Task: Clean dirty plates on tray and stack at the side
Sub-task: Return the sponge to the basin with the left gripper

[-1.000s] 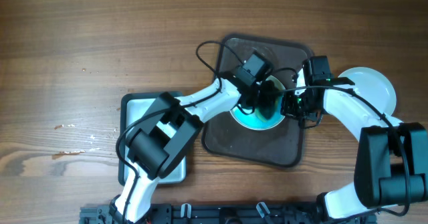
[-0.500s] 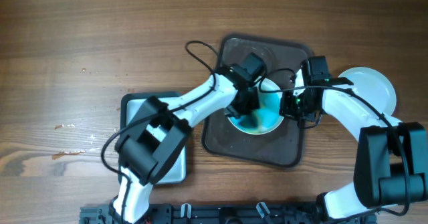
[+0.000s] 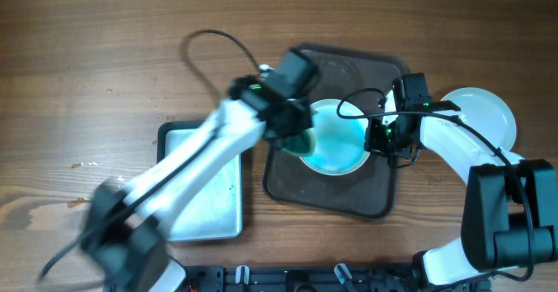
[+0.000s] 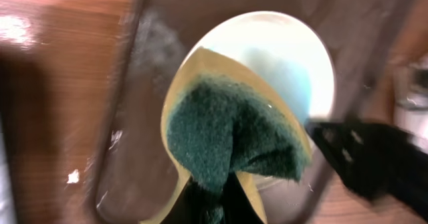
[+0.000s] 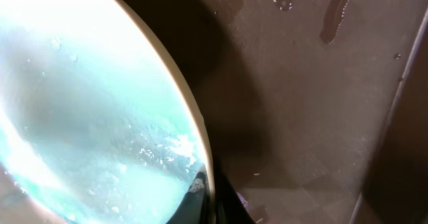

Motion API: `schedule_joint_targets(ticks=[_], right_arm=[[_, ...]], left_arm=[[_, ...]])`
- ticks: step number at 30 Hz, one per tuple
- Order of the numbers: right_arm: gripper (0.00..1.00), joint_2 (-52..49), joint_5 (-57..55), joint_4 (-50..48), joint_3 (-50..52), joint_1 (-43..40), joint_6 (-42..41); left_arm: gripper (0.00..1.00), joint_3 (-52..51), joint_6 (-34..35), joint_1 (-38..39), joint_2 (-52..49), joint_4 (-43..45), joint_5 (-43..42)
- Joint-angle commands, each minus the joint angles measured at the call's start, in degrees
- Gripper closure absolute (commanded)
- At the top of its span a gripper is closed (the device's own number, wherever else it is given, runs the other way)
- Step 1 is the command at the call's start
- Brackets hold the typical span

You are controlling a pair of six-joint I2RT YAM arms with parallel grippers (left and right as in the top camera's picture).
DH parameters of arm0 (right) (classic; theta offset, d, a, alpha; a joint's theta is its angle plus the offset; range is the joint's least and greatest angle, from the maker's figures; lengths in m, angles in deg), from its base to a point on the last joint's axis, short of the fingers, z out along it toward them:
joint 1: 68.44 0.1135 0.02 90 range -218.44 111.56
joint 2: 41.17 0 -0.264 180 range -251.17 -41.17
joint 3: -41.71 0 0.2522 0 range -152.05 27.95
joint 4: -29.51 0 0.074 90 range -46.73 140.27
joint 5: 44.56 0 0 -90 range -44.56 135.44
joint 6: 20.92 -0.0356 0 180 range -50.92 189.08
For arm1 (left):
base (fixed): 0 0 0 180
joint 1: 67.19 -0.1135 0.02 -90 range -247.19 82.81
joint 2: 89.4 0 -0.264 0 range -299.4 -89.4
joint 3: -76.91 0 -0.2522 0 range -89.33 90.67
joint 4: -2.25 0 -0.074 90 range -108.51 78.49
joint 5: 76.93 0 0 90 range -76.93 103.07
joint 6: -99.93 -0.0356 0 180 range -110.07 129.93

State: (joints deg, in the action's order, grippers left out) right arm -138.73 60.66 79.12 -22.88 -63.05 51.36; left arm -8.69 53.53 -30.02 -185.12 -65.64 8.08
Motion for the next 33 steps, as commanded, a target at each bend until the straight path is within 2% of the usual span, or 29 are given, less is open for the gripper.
schedule_joint_targets(ticks=[1,4,7,10,14,16,18,19,20,22,26,33], right_arm=[[0.96,-1.6,-4.9,-1.0,0.8,-0.3,2.8],[0.96,-1.6,-5.0,-3.2,0.8,-0.3,4.5],[0.96,-1.6,-5.0,-6.1,0.8,-0.3,5.6],[0.96,-1.6,-3.5,-6.4,0.8,-0.3,3.8],[0.96,-0.2,-1.3,-4.0,0.8,-0.3,2.9],[0.96,2.3,-1.6,-2.3,0.8,-0.3,2.7],[0.96,5.9,-1.5,0.0,0.7,-0.3,2.7],[0.96,8.1,-1.5,1.7,0.5,-0.3,2.7],[0.96,10.4,-1.5,3.5,0.3,-0.3,2.7],[0.96,14.4,-1.8,6.4,-0.2,0.3,2.8],[0.96,21.2,-4.6,14.3,-3.6,3.4,2.8],[0.96,19.5,-6.9,24.2,-15.7,14.2,1.0]], left_arm=[[0.96,0.0,-1.2,-5.5,9.8,-10.8,10.9],[0.96,-0.2,-1.1,-9.2,11.5,-19.4,18.9],[0.96,-3.7,-1.1,-13.2,11.5,-22.7,19.9],[0.96,-11.6,-0.9,-16.0,11.5,-17.8,18.3],[0.96,-23.7,-0.9,-18.3,11.5,-6.4,11.8],[0.91,-27.9,-1.0,-18.9,11.5,-2.5,9.4],[0.82,-28.9,-1.0,-19.4,11.5,-2.0,8.1],[0.72,-28.8,-1.5,-19.6,11.5,-2.2,7.7],[0.53,-28.5,-1.6,-19.9,11.9,-2.5,7.4],[0.38,-27.1,-1.6,-20.9,12.8,-4.2,7.3],[0.23,-21.9,-4.6,-24.3,16.8,-9.2,6.3],[0.06,-9.3,-9.4,-34.6,24.1,-19.0,5.9]])
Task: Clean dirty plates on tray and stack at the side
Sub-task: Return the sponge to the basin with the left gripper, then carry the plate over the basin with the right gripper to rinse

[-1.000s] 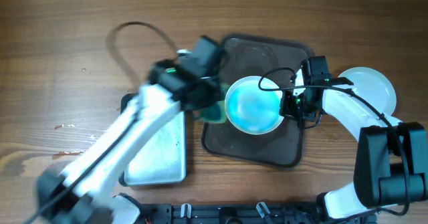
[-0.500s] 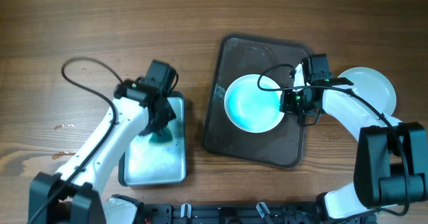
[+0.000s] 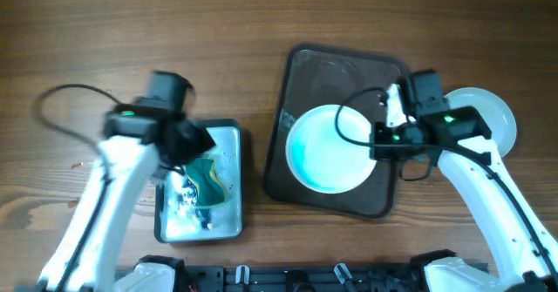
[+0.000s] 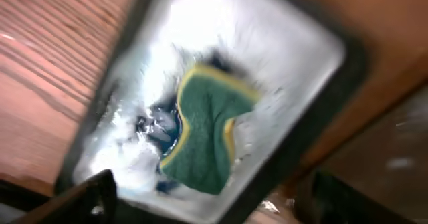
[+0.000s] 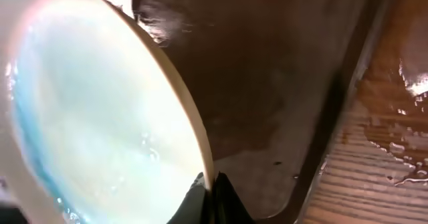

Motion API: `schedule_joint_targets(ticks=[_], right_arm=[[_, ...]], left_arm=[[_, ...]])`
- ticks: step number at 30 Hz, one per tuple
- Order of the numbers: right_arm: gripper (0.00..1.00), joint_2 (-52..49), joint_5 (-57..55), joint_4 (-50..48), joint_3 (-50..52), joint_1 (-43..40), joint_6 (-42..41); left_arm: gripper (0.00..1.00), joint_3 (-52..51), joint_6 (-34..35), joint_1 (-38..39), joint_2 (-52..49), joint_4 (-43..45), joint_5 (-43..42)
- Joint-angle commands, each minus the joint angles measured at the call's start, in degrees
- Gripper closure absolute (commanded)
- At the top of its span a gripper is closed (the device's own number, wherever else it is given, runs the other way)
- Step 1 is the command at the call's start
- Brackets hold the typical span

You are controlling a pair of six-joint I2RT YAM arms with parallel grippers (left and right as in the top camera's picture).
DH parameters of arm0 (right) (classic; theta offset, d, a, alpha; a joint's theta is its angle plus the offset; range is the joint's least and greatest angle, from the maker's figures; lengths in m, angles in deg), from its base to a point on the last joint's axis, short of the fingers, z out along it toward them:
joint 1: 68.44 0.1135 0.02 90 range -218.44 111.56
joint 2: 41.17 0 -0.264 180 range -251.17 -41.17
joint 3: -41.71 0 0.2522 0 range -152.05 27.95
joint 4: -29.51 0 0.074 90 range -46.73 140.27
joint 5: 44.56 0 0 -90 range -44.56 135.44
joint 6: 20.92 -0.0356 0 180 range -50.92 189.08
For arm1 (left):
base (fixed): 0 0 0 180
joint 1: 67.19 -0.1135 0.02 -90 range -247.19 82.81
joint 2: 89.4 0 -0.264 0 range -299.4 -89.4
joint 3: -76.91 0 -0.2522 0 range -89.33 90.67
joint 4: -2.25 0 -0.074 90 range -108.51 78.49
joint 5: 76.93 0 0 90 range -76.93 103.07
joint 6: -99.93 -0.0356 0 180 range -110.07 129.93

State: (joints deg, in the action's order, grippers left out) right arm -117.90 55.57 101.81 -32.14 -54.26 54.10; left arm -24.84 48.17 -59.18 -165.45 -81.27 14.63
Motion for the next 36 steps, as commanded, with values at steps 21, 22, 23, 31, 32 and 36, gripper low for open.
schedule_joint_targets(ticks=[21,22,23,31,32,36], right_arm=[[0.96,-16.7,-59.2,-18.3,-17.2,49.5,-11.6],[0.96,-16.7,-62.9,-18.8,-17.2,50.8,-10.6],[0.96,-16.7,-66.2,-19.4,-17.2,51.8,-9.1],[0.96,-16.7,-74.8,-31.0,-17.2,56.0,7.9],[0.96,-16.7,-76.0,-32.3,-17.2,56.3,9.3],[0.95,-16.7,-81.6,-37.2,-17.2,57.9,16.4]], left_arm=[[0.00,18.9,-6.5,-26.3,17.1,-14.6,-1.9],[0.00,18.9,-6.5,-26.3,17.1,-14.6,-2.0],[0.00,18.9,-6.5,-26.3,17.0,-14.6,-1.9],[0.00,18.9,-6.5,-26.3,17.0,-14.6,-2.0],[0.00,18.9,-6.5,-26.3,17.0,-14.6,-1.9],[0.00,18.9,-6.5,-26.3,17.0,-14.6,-2.0]])
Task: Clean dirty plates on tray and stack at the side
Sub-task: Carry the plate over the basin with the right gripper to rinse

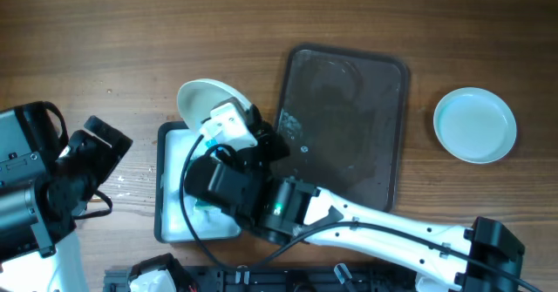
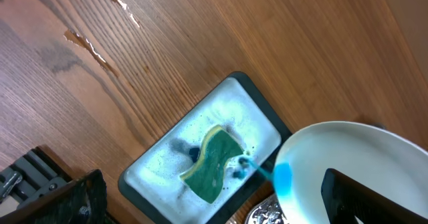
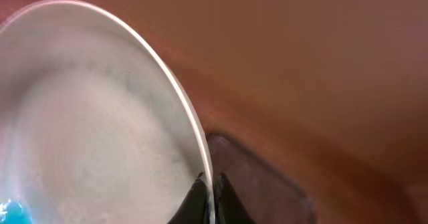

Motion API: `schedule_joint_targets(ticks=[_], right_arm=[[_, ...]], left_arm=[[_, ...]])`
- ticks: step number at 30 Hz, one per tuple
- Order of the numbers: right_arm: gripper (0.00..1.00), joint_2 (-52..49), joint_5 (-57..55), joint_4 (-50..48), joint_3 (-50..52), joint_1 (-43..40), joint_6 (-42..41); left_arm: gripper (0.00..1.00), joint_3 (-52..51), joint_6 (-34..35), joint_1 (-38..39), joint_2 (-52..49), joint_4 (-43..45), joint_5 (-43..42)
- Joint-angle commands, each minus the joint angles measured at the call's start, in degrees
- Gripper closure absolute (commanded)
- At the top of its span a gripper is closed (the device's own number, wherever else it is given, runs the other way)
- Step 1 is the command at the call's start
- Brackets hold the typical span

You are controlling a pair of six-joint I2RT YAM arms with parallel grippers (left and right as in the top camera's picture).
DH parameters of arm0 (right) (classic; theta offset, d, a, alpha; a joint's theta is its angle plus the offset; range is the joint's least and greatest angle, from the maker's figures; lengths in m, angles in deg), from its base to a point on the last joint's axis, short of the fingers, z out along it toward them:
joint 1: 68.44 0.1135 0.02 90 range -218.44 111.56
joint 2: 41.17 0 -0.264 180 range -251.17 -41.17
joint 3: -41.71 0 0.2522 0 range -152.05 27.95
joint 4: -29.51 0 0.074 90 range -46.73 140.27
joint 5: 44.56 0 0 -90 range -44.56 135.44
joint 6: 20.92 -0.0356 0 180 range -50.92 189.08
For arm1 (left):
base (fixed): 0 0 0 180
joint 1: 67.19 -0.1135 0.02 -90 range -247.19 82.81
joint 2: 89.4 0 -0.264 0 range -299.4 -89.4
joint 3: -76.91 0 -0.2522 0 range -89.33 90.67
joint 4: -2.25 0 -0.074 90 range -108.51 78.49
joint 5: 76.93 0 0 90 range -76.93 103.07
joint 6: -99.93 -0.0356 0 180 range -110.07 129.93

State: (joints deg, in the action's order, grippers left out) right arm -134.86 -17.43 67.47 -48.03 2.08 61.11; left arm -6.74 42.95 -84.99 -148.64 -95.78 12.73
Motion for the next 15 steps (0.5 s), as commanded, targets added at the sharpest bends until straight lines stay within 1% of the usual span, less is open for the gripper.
schedule_joint_targets(ticks=[1,4,7,10,15], right_arm=[[0.96,0.3,-10.0,-4.4,-1.3,2.0,11.3],[0.96,0.3,-13.0,-10.0,-1.3,3.3,17.5],[0.96,0.3,-13.4,-14.6,-1.3,4.9,22.4],[0.96,0.3,-13.9,-17.4,-1.3,6.4,24.7],[0.96,0.3,-14.5,-18.6,-1.3,7.5,26.5]], left_arm=[[0.00,0.9,-1.3,-0.5,0.2,-0.1,-0.1],[0.00,0.9,-1.3,-0.5,0.2,-0.1,-0.1],[0.00,0.9,-1.3,-0.5,0.2,-0.1,-0.1],[0.00,0.9,-1.3,-0.5,0.2,-0.1,-0.1],[0.00,0.9,-1.3,-0.5,0.2,-0.1,-0.1]])
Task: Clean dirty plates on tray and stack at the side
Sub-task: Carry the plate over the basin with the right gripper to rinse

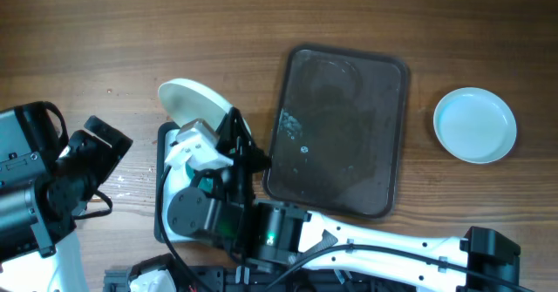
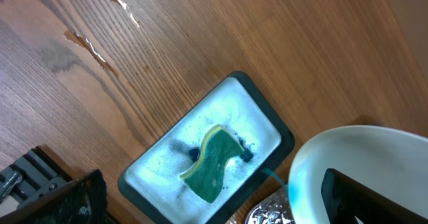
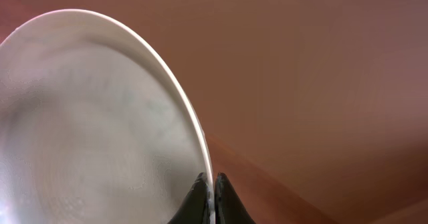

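Note:
A white plate point(image 1: 187, 100) hangs tilted over the far end of the soapy sponge tray point(image 1: 161, 183). My right gripper point(image 3: 208, 184) is shut on its rim, and the plate point(image 3: 100, 117) fills that view. In the left wrist view the plate point(image 2: 361, 177) shows blue soap at its low edge, and a thin blue stream point(image 2: 271, 176) falls from it. The green and yellow sponge point(image 2: 210, 164) lies in the foamy sponge tray point(image 2: 157, 167). My left gripper point(image 2: 210, 194) is open and empty, high above the table at the far left. The brown tray point(image 1: 349, 152) holds no plates.
A clean pale plate point(image 1: 475, 125) sits on the table to the right of the brown tray. The right arm reaches across the front of the table from the lower right. Small wet spills point(image 2: 87, 43) mark the wood left of the sponge tray.
The right gripper has shifted the plate a little to the left over the sponge tray's far end. The left arm, the sponge and both trays are unchanged.
The left gripper held the sponge on the blue-soaped plate on the brown tray, the right gripper holding its rim. Then the sponge lay in the sponge tray, let go. Then the left arm was at the far left and the right held the plate tilted, dripping, above the sponge tray.

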Motion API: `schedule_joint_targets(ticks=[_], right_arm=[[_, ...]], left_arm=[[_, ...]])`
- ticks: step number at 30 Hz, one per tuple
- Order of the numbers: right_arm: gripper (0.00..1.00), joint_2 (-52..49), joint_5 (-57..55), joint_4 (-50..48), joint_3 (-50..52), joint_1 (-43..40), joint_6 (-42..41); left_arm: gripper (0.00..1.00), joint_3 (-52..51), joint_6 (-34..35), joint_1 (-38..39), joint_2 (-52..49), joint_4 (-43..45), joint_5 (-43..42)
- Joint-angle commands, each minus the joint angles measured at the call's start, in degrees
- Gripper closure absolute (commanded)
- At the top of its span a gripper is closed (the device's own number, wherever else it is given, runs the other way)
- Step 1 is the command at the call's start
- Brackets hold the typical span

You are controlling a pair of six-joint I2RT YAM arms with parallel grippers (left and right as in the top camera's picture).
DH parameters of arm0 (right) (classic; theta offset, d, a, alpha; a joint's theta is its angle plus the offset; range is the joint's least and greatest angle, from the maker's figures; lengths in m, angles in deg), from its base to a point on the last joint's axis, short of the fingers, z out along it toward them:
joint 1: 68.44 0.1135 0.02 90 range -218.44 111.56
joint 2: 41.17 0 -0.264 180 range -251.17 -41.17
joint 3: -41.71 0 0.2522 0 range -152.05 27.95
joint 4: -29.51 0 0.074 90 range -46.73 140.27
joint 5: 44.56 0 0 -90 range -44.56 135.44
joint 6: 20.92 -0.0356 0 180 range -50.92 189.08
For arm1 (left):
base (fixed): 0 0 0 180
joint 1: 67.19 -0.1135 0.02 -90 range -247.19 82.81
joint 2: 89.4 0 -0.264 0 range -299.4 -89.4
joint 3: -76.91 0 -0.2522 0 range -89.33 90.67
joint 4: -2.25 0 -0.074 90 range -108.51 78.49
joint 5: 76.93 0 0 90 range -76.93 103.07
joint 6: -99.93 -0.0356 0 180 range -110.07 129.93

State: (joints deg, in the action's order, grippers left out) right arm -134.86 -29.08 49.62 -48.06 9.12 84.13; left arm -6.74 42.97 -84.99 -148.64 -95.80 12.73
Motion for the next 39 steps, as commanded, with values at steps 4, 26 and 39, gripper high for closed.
schedule_joint_targets(ticks=[4,26,39], right_arm=[[0.96,0.3,-4.2,-1.4,-1.3,0.4,6.3],[0.96,0.3,-5.3,-10.8,-1.3,0.4,17.9],[0.96,0.3,-5.3,-12.8,-1.3,0.4,19.5]], left_arm=[[0.00,0.9,-1.3,-0.5,0.2,-0.1,-0.1],[0.00,0.9,-1.3,-0.5,0.2,-0.1,-0.1],[0.00,0.9,-1.3,-0.5,0.2,-0.1,-0.1]])
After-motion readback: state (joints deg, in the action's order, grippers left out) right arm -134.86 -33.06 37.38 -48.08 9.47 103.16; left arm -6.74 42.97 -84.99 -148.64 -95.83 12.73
